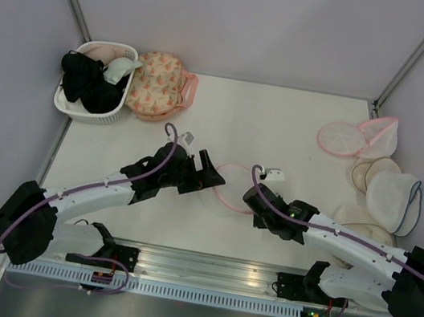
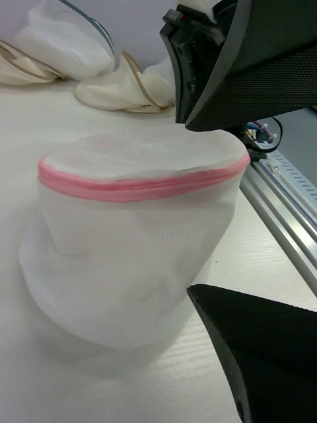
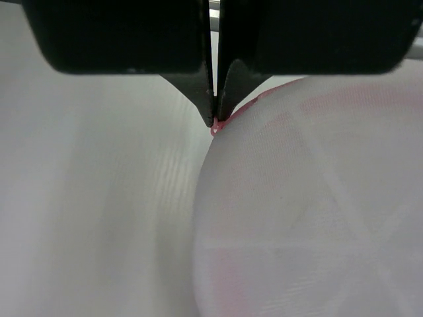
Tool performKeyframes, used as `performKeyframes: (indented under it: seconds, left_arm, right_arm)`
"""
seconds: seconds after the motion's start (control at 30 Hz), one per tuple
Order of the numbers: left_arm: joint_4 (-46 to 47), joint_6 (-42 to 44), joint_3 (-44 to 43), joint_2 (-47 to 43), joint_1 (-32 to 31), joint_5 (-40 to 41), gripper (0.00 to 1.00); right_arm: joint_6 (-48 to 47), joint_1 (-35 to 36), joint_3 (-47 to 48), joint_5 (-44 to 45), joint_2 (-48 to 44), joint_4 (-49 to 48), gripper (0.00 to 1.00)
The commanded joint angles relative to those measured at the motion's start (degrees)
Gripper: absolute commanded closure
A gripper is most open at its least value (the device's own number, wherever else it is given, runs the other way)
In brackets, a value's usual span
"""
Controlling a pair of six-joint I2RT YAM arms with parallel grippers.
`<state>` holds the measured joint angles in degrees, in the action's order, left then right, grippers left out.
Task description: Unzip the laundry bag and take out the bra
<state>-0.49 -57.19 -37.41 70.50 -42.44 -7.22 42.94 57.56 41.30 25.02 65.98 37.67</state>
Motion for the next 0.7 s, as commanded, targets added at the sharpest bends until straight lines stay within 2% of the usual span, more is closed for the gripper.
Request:
performKeyframes:
  seconds: [0.0, 0.1, 0.23, 0.47, 0.67]
  left_arm:
    - [1.19, 0.94, 3.03, -7.64, 0.42, 9.31, 0.00]
    - [1.72, 1.64, 5.85, -10.55, 0.42, 15.73, 0.00]
    - [4.00, 1.73, 8.31, -8.98, 0.69, 16.28, 0.00]
    - [11.47, 0.42, 6.65, 2.79, 0.78, 7.50, 0.03]
    - [22.10, -5.73, 5.07, 10.53, 0.78, -3.22, 0.09]
  right_arm:
    - [2.24, -1.75, 1.50, 5.57, 0.55, 3.73, 1.00]
    - [2.24, -3.15, 0.37, 5.48, 1.08, 3.38, 1.00]
    - [2.15, -4.12, -1.13, 4.87, 1.44, 2.15, 1.00]
    - [2.06, -4.56, -1.84, 4.34, 2.05, 1.09, 0.99]
    - [1.36, -4.65, -2.63, 3.55, 2.75, -0.49, 1.00]
